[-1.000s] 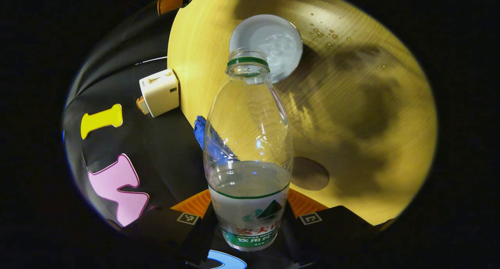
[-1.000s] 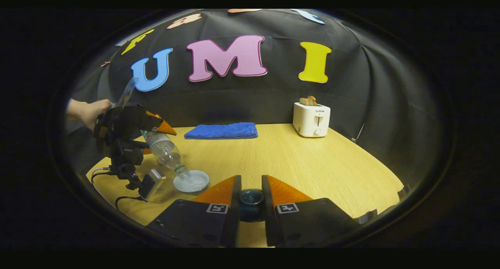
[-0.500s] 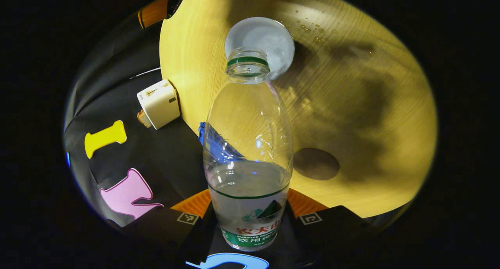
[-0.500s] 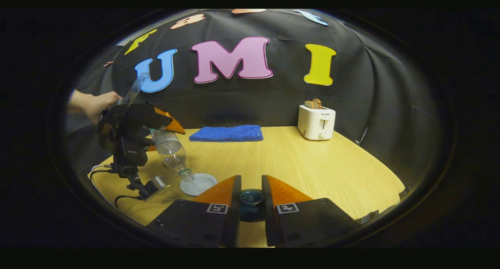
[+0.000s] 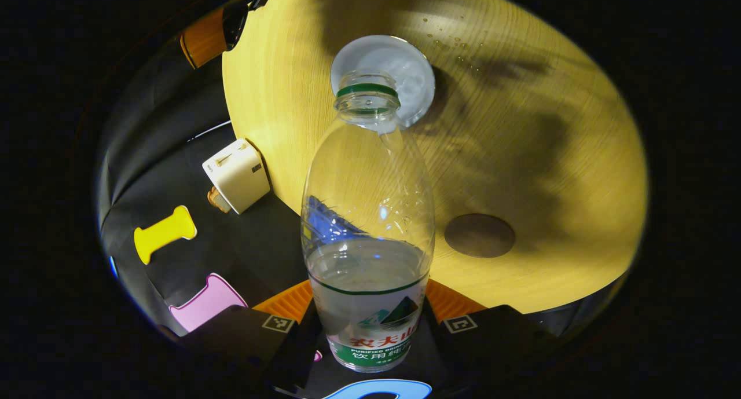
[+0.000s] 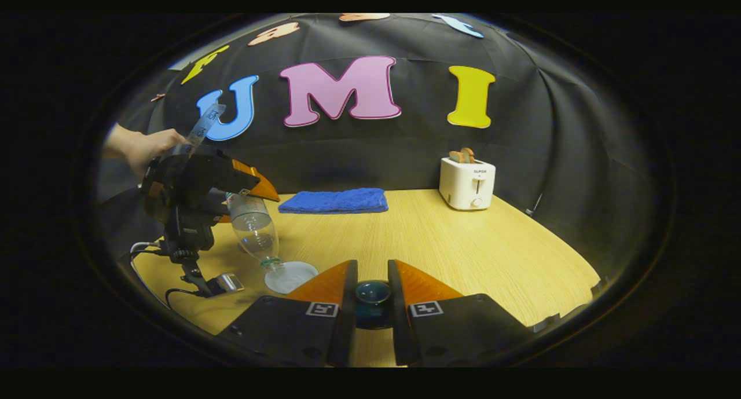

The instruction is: Open the teacup lid with one hand, grasp the water bottle and pour water into the teacup with the other hand; after pouring, place the water bottle on the coaster and then close the teacup lid.

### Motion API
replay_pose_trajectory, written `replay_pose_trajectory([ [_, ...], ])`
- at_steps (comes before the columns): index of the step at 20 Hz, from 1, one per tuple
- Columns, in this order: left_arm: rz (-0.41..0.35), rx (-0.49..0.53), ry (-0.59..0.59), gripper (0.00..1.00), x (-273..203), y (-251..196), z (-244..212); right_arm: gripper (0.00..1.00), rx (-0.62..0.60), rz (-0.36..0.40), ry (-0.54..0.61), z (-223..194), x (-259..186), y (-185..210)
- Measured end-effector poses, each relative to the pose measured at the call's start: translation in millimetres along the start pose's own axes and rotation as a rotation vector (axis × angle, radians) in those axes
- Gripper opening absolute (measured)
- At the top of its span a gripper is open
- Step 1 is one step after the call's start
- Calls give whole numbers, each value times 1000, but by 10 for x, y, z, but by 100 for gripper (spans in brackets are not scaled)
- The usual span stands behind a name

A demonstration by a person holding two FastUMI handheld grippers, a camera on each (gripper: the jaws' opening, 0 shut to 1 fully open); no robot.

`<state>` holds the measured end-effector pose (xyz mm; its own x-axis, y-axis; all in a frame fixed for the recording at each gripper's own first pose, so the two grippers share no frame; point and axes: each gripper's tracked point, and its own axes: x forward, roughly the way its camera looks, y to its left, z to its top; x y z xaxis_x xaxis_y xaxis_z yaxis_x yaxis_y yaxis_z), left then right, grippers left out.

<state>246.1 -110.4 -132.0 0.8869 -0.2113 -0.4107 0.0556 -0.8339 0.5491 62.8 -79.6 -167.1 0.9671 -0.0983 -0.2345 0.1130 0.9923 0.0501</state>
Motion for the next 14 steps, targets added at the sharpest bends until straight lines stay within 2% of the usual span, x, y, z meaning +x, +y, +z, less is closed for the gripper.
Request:
replay_pose_trajectory([
  [1,-1,-3,-1,78,-2,-7,2,25,2,2,2,5,0,-1],
  [2,-5,-7,-1,78,3,-17,-4,30,1,3,0,19,-4,-3],
  [5,-13,-17,8,78,30,-37,-19,30,-14,8,0,28,-16,-2],
  [6,-15,-15,12,78,36,-52,-44,34,-15,10,4,16,-9,-7],
  [7,-13,-12,16,78,38,-56,-43,34,-11,11,6,15,-5,-6],
  [8,-15,-17,17,78,38,-79,-46,25,-8,13,7,19,-4,-8],
  [9,-16,-24,17,78,28,-108,-41,25,-7,13,7,14,-1,-5],
  [11,-10,-35,15,78,2,-112,-32,34,-11,13,6,16,2,-6],
  [13,-5,-66,12,78,-7,-139,-33,25,-13,16,9,14,-5,4],
  [14,-1,-93,7,78,-11,-156,-24,25,-15,19,10,17,-15,15],
])
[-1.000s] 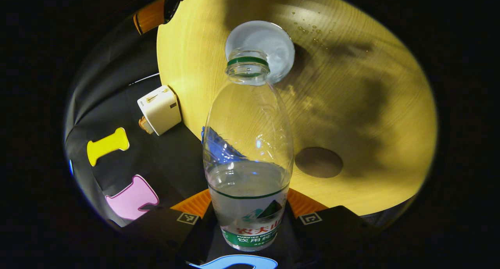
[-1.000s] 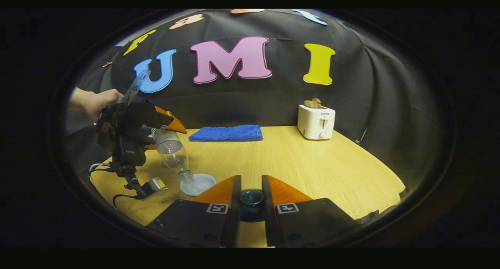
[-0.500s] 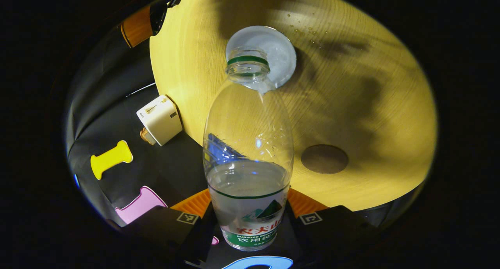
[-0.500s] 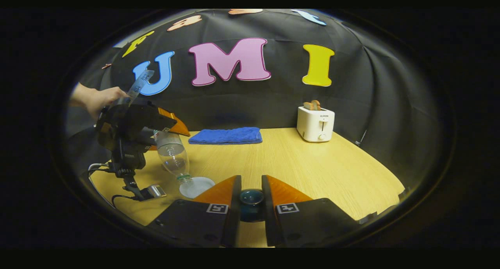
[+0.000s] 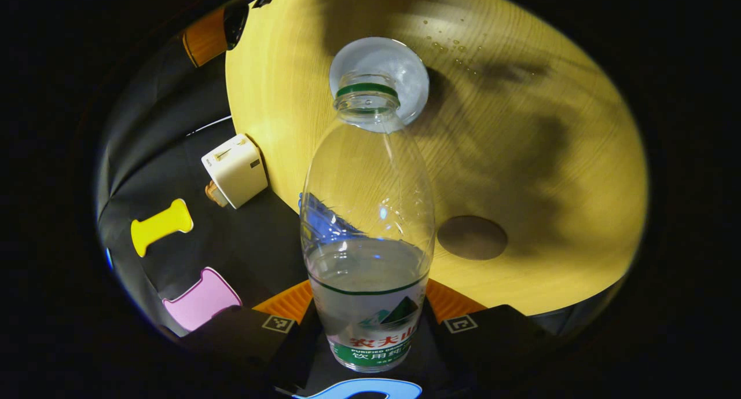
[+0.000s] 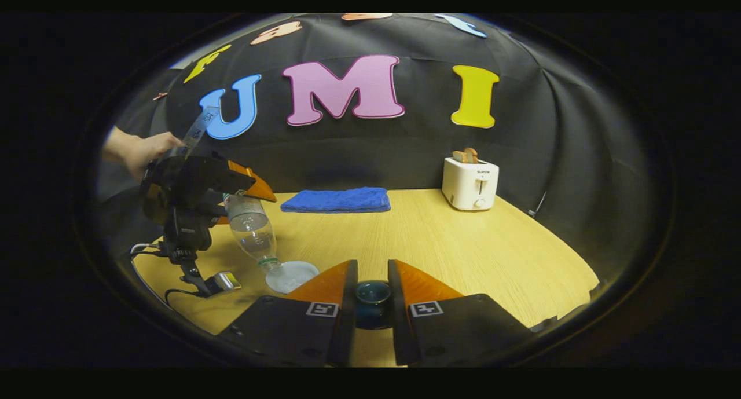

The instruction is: Open the teacup lid with one hand, grasp the water bottle and pour water into the teacup with the other hand; after pouring, place the water bottle on the coaster and then close the teacup lid.

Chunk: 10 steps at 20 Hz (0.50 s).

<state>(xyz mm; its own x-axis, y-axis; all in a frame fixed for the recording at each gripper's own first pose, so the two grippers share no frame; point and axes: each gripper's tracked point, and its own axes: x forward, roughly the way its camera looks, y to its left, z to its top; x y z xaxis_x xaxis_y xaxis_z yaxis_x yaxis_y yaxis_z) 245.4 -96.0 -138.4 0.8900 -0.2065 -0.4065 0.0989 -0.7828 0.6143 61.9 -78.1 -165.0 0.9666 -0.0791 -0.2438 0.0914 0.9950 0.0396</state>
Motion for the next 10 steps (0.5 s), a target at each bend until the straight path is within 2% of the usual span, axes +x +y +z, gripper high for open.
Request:
replay_pose_trajectory([
  [2,-7,-89,-32,78,31,-121,62,25,-9,3,6,-1,-8,6],
  [3,2,-150,-59,78,44,-181,113,34,-14,4,15,-8,-18,6],
  [4,9,-218,-78,78,67,-238,144,30,-15,4,19,-1,-19,6],
  [5,18,-293,-94,78,76,-295,171,30,-16,2,18,16,-20,-3],
  [9,46,-668,-157,77,-15,-547,273,30,-47,7,20,80,22,-6],
  [10,66,-774,-170,77,-48,-559,278,34,-58,10,18,109,35,0],
])
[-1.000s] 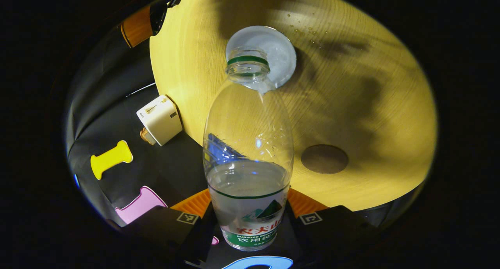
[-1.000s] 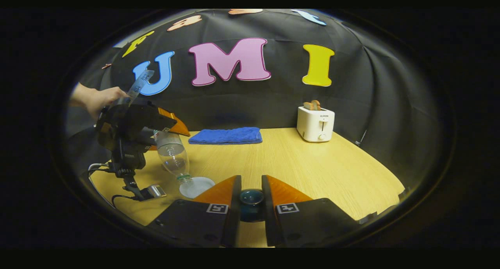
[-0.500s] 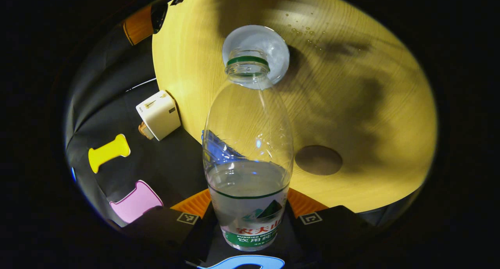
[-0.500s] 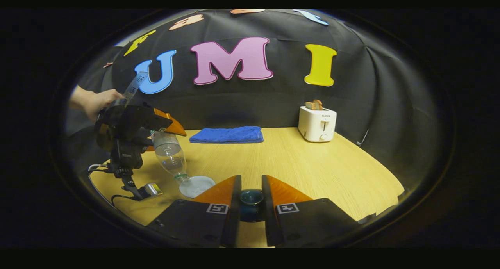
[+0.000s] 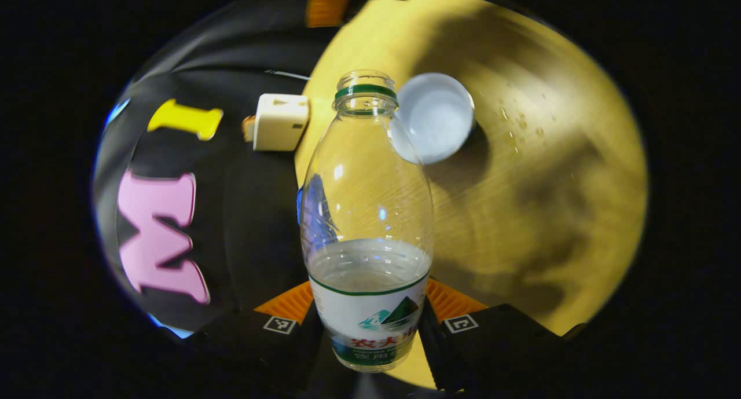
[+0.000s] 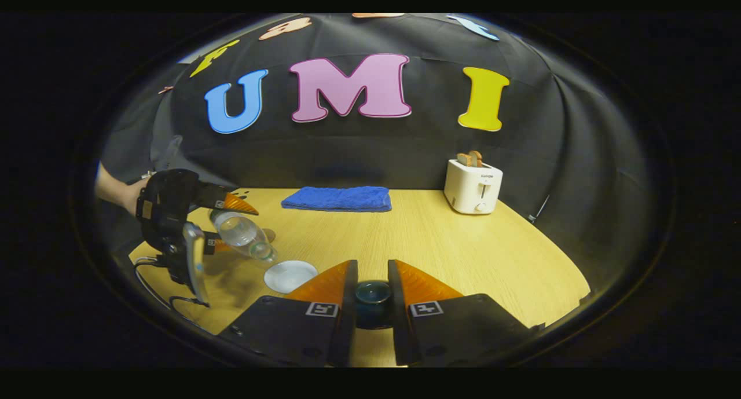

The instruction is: Open the teacup lid with one hand, grasp the water bottle and pour water into the teacup with the other hand; after pouring, place the water bottle on the coaster and then close the teacup lid.

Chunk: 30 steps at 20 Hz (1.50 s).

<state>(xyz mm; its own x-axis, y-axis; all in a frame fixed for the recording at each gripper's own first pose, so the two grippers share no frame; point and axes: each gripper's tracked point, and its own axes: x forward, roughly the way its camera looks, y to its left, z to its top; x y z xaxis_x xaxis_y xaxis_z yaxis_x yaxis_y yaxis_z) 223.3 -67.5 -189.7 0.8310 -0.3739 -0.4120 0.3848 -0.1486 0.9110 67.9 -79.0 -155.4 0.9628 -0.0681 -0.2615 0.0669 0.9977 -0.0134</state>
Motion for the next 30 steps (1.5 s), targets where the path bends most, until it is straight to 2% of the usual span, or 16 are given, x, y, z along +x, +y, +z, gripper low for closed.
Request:
replay_pose_trajectory([
  [1,26,-108,-27,77,-43,-10,29,34,-10,5,-2,26,26,8],
  [3,50,-336,-53,77,-136,-33,63,25,-19,16,-8,86,54,36],
  [4,57,-451,-61,77,-136,-24,67,30,-19,22,-10,103,64,62],
  [5,70,-565,-72,77,-145,-33,84,25,-18,27,-11,119,72,92],
  [6,83,-676,-87,77,-112,-52,115,30,-17,33,-11,125,81,132],
  [9,138,-1000,-157,77,-94,-84,272,25,-23,63,0,80,130,323],
  [10,169,-1091,-192,77,-92,-51,337,30,-30,73,-2,75,145,396],
  [13,247,-1290,-293,77,-34,-14,451,30,-37,93,-14,56,195,579],
  [15,288,-1386,-349,77,-94,-31,576,30,-29,98,-19,22,241,674],
  [16,313,-1420,-365,77,-147,-11,592,25,-27,98,-17,-7,261,706],
  [18,375,-1464,-368,77,-149,9,593,26,-23,99,-10,-61,287,763],
  [19,407,-1485,-358,77,-110,13,581,30,-21,103,-4,-84,306,792],
  [22,475,-1489,-309,77,-65,18,617,25,-35,110,2,-108,321,818],
  [24,499,-1496,-289,77,-25,21,634,25,-37,110,8,-118,348,811],
  [25,505,-1507,-273,80,-11,22,636,30,-31,109,7,-101,364,808],
  [30,522,-1545,-208,78,34,-38,580,30,-8,108,-3,-29,425,826],
])
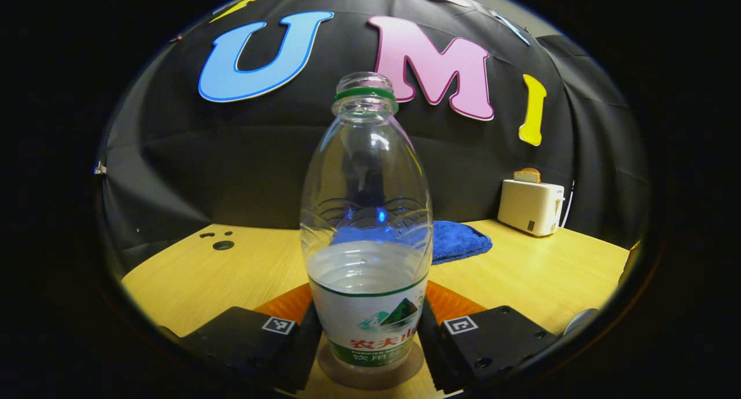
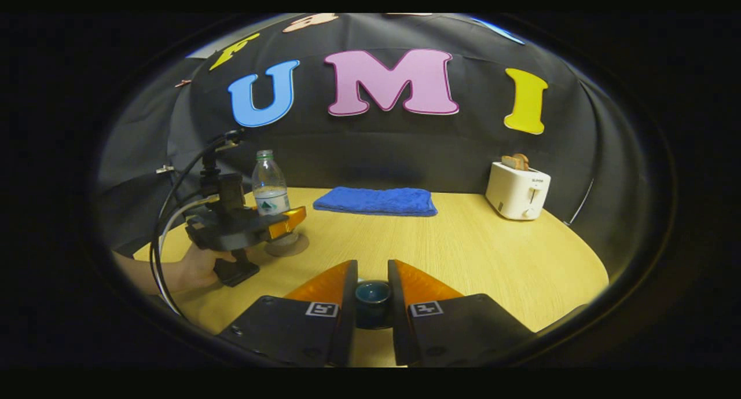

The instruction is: Open the teacup lid with one hand, grasp the water bottle and pour water into the teacup with the other hand; after pouring, place the water bottle on the coaster and then close the teacup lid.

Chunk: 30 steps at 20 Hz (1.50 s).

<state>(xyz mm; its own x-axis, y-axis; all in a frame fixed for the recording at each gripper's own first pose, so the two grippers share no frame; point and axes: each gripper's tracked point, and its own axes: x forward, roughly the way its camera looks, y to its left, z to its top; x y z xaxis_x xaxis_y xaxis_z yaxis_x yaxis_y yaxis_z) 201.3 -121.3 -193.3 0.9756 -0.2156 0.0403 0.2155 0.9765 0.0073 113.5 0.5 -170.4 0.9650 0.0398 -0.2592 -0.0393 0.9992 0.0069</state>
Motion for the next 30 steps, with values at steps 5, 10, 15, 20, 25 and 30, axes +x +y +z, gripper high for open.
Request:
replay_pose_trajectory([
  [5,5,39,47,81,-7,57,-113,30,-13,12,1,-9,9,78],
  [10,13,38,71,82,-57,55,-153,30,-10,17,-1,12,-12,100],
  [15,-28,64,114,93,-208,7,-247,30,-3,14,0,23,12,76],
  [20,-49,78,158,94,-356,2,-313,30,-2,23,-4,55,40,115],
  [25,-62,73,207,94,-596,45,-397,25,9,30,-9,95,66,150],
  [30,-50,77,242,95,-995,150,-393,30,0,31,-21,76,121,163],
])
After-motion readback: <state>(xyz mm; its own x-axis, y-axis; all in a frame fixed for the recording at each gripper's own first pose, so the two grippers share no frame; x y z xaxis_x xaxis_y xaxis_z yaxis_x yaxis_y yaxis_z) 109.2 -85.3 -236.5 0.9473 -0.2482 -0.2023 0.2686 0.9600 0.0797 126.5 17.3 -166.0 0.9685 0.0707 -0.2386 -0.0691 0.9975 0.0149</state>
